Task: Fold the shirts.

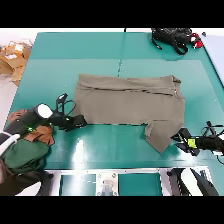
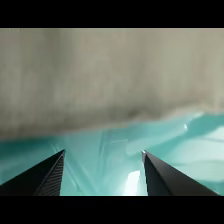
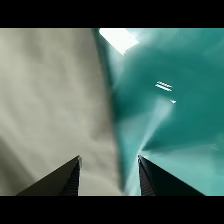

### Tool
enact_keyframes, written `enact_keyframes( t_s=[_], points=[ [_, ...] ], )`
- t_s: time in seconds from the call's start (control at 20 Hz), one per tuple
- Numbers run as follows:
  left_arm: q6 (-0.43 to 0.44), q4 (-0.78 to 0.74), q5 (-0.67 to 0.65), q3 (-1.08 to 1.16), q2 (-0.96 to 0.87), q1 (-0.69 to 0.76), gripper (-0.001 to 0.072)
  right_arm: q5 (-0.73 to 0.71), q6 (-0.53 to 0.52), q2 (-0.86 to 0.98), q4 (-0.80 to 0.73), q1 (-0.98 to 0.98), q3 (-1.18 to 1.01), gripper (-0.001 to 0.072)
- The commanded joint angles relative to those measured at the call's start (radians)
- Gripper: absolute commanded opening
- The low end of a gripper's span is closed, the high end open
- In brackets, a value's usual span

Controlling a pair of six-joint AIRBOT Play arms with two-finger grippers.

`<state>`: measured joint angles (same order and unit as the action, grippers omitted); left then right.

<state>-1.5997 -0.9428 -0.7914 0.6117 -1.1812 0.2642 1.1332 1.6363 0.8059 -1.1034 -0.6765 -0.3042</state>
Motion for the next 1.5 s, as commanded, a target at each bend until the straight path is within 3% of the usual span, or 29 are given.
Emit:
enact_keyframes(
  t_s=[0.0, 0.1, 0.15, 0.2, 0.25, 0.35, 0.5, 0.7, 0.9, 1.05, 1.2, 1.45],
  points=[
    [-0.025, 0.068, 0.168, -0.013, -0.090, 0.040, 0.0549, -0.094, 0.002, 0.072, 0.061, 0.087, 0.026, 0.0427],
    [-0.025, 0.071, 0.225, -0.010, -0.119, 0.040, 0.0547, -0.135, 0.000, 0.134, 0.083, 0.132, 0.023, 0.0426],
    [-0.025, 0.077, 0.234, -0.004, -0.122, 0.040, 0.0486, -0.152, -0.013, 0.160, 0.083, 0.149, 0.015, 0.0418],
    [-0.023, 0.079, 0.234, 0.008, -0.122, 0.040, 0.0327, -0.157, -0.037, 0.177, 0.083, 0.153, 0.003, 0.0326],
    [-0.022, 0.078, 0.231, 0.024, -0.121, 0.039, 0.0211, -0.156, -0.051, 0.182, 0.083, 0.153, -0.014, 0.0177],
    [-0.013, 0.045, 0.175, 0.078, -0.121, 0.039, 0.0025, -0.128, -0.068, 0.182, 0.080, 0.153, -0.069, 0.0032],
    [-0.043, -0.161, -0.037, 0.181, -0.119, 0.039, 0.0025, -0.019, -0.072, 0.182, 0.052, 0.153, -0.161, 0.0023],
    [-0.071, -0.419, -0.336, 0.253, -0.067, 0.039, 0.0024, 0.157, 0.016, 0.146, -0.096, 0.153, -0.241, 0.0023],
    [-0.054, -0.493, -0.449, 0.267, 0.006, 0.040, 0.0024, 0.267, 0.037, 0.068, -0.158, 0.153, -0.304, 0.0023],
    [-0.026, -0.486, -0.443, 0.291, 0.004, 0.039, 0.0025, 0.258, 0.028, 0.038, -0.118, 0.154, -0.363, 0.0023],
    [0.023, -0.491, -0.367, 0.380, -0.002, 0.039, 0.0025, 0.156, 0.005, 0.061, -0.034, 0.182, -0.461, 0.0023],
    [0.064, -0.494, -0.330, 0.633, -0.225, 0.039, 0.0025, 0.000, 0.005, 0.281, 0.013, 0.305, -0.648, 0.0023]
  ],
)
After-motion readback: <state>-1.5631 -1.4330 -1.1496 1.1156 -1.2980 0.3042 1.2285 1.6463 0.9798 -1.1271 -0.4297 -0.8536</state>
